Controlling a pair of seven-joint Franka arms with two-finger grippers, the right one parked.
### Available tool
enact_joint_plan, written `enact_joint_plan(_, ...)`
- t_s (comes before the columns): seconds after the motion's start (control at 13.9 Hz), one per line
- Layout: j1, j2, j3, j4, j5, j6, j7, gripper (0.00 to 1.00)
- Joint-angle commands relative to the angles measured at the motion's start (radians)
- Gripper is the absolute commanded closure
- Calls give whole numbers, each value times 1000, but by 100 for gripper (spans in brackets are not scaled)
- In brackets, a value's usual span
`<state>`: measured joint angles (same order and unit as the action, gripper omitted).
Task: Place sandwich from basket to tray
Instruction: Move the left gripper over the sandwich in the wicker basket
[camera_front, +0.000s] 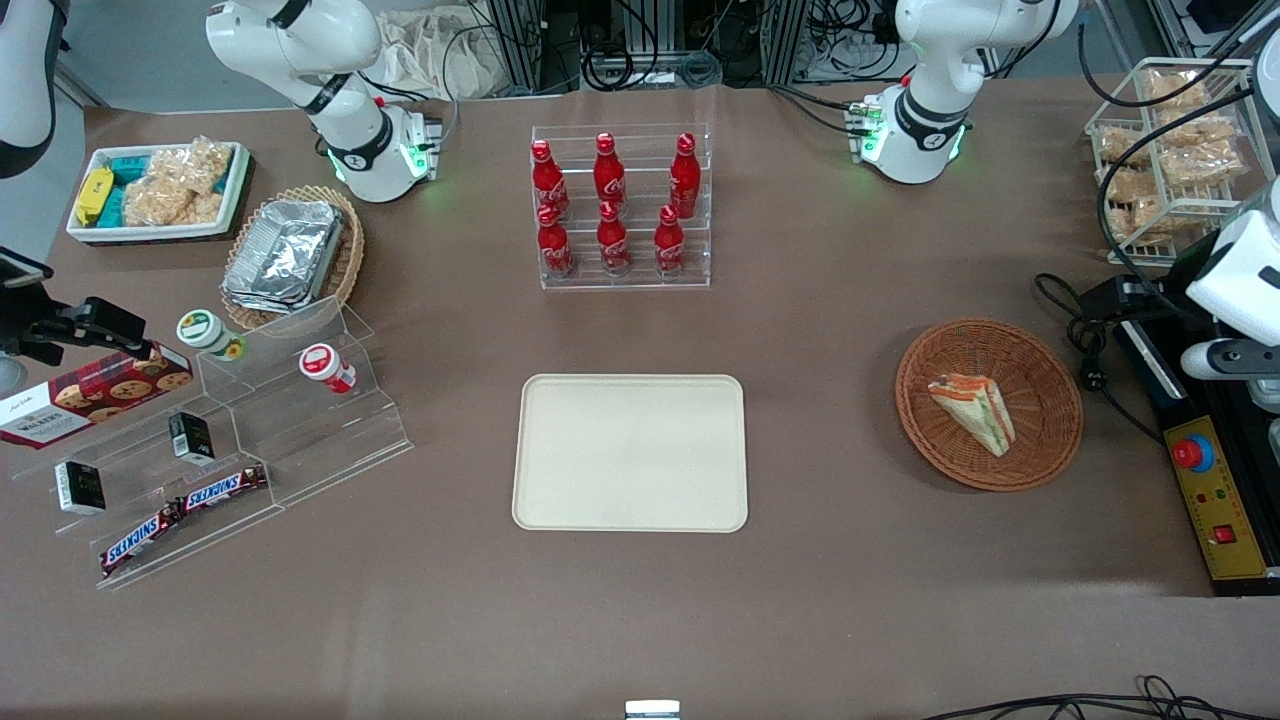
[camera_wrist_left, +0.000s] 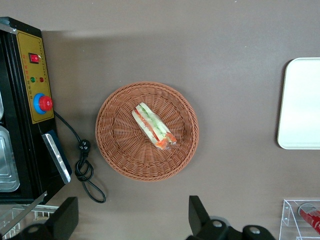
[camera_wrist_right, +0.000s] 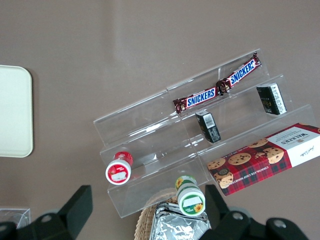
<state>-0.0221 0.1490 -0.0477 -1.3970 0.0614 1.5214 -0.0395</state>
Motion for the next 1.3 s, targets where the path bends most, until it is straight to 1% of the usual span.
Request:
enact_joint_plan(0.0, -12, -6, 15, 4, -15, -18, 13, 1)
enact_joint_plan(0.43, -19, 23, 12, -2, -12, -21, 27, 1)
enact_joint_plan(0.58, -39, 46, 8, -4, -14, -29, 33, 1)
enact_joint_plan(0.65, -38, 50, 8, -4, -23, -32, 32, 1)
enact_joint_plan(0.72, -32, 61, 9, -10, -52, -50, 30, 1)
enact_joint_plan(0.79, -22, 64, 14, -31, -64, -72, 32, 1)
enact_joint_plan(0.94, -3, 66, 20, -97, -32, -61, 30, 1)
enact_joint_plan(1.01, -1, 64, 23, -138, 0, -38, 26, 1)
enact_joint_plan(1.08, 2, 51, 23, -198, 11, 23, 24, 1)
enact_joint_plan(1.22, 24, 3, 22, -343, 2, 170, 20, 1)
